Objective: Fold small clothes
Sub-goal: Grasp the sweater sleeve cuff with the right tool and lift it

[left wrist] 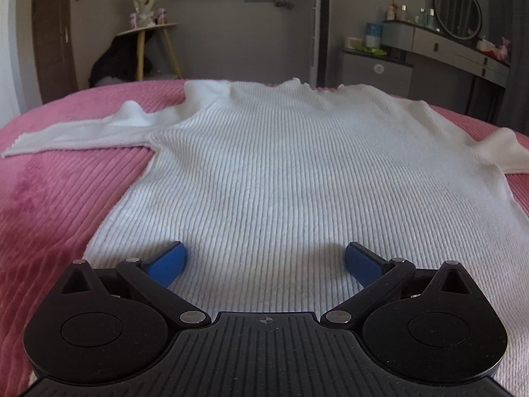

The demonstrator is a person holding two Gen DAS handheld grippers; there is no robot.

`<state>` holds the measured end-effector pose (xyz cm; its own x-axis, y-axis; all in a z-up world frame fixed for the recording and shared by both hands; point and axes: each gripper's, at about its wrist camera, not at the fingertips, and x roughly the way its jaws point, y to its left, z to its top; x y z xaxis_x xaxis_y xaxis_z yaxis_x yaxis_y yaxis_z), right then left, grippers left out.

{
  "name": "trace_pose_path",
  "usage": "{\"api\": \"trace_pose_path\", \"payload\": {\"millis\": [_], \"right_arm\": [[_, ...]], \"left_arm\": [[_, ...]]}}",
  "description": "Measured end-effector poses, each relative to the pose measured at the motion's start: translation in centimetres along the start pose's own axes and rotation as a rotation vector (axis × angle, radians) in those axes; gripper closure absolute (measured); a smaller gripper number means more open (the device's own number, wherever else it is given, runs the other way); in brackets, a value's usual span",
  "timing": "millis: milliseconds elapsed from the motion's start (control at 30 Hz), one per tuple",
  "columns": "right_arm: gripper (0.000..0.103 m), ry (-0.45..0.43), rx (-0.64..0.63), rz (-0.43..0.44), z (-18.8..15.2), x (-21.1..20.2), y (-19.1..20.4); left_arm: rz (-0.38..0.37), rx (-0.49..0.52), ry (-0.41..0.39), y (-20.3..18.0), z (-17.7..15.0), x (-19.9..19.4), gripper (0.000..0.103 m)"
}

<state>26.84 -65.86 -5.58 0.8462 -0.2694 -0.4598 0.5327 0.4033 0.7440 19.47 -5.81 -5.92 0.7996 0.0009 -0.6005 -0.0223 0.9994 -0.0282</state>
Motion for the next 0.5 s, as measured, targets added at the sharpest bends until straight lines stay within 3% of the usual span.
{"api": "trace_pose_path", "payload": {"millis": [33,67,100,200,300,400,500], "right_arm": [[0.069,-0.009,-0.006,-0.006,0.2,0.3,0.3],[0.089,-0.012,-0.03,-0.014,0.4,0.5,0.7],[0.096,-0.01,-0.056,-0.02,0.5,0.5,1.2],[0.096,-0.055,-0.149,-0.019,0.7,-1.0,3.7],[0.096,-0.118,-0.387,0.024,-1.0,-4.1,9.1],[0.096,-0.169,-0.627,0.162,-5.3,-8.7,15.5],[0.096,-0.149,-0.805,0.347,-11.5,-13.1,21.0]], "left_arm": [[-0.008,-0.011,0.001,0.2,0.0,0.0,0.0],[-0.014,-0.02,0.0,0.4,-0.1,0.0,0.0],[-0.015,-0.023,0.001,0.4,-0.1,0.0,0.0],[-0.022,-0.022,0.006,0.6,0.0,0.2,0.0],[-0.046,-0.02,0.019,1.0,0.3,0.0,0.0],[-0.091,-0.057,0.037,2.0,0.8,-0.6,0.0],[-0.166,-0.16,0.055,3.8,1.5,-1.2,0.0]]}}
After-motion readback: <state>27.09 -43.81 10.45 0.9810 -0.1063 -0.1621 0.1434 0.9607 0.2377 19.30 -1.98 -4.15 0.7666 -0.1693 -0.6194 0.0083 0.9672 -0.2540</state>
